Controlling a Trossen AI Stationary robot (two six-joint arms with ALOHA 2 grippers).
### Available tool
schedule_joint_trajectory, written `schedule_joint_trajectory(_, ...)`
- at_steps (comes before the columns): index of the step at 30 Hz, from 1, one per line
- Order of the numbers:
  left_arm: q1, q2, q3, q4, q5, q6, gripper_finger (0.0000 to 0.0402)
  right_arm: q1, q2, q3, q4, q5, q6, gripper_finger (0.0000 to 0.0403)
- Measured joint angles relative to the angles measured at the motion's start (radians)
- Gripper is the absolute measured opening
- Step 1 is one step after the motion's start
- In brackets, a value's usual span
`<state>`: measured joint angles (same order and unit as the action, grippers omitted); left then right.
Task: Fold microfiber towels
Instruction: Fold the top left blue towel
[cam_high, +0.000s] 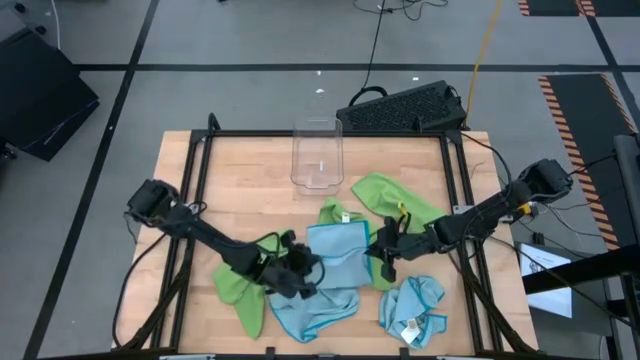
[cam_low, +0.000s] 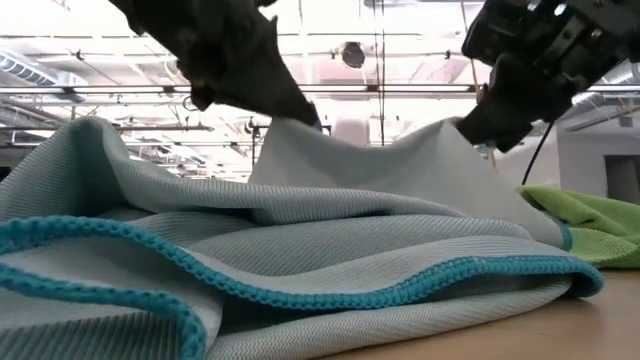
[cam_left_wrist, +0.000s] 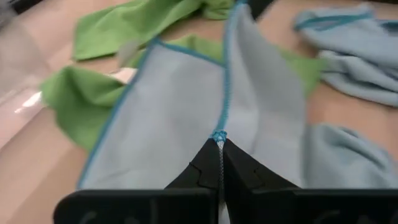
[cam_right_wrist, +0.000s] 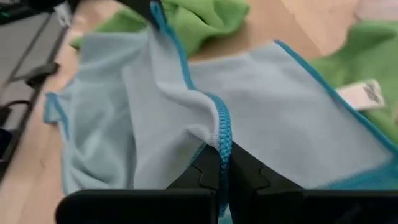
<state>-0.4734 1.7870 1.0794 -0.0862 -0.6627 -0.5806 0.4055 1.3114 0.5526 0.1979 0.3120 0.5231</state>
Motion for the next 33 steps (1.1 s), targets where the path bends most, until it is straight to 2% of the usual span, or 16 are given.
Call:
schedule_joint_trajectory(7,0.054,0.0,0.0,-0.051,0.005,-0.001,0.0006,-0.013,-0.008,0.0,-0.115,-0.024,0.056,0.0004)
schedule_joint_trajectory(12,0.08,0.025,0.001,-0.056,0.006,-0.006,0.001,-0.068,-0.007,0.001,-0.108,0.029,0.024,0.0004)
schedule_joint_trajectory(17,0.096,0.063,0.0,-0.052,-0.007,-0.043,0.0006,-0.145,-0.003,0.002,-0.124,0.024,-0.009,0.0004)
schedule_joint_trajectory(22,0.095,0.069,0.0,-0.045,-0.056,-0.049,0.0011,-0.187,-0.003,0.002,-0.12,-0.07,-0.047,0.0006)
schedule_joint_trajectory(26,0.106,0.067,0.001,-0.04,-0.06,-0.051,0.0004,-0.204,-0.003,0.002,-0.125,-0.08,-0.065,0.0014)
schedule_joint_trajectory(33,0.138,0.091,0.001,-0.033,-0.064,-0.082,0.0045,-0.229,-0.003,0.002,-0.136,-0.091,-0.126,0.0038)
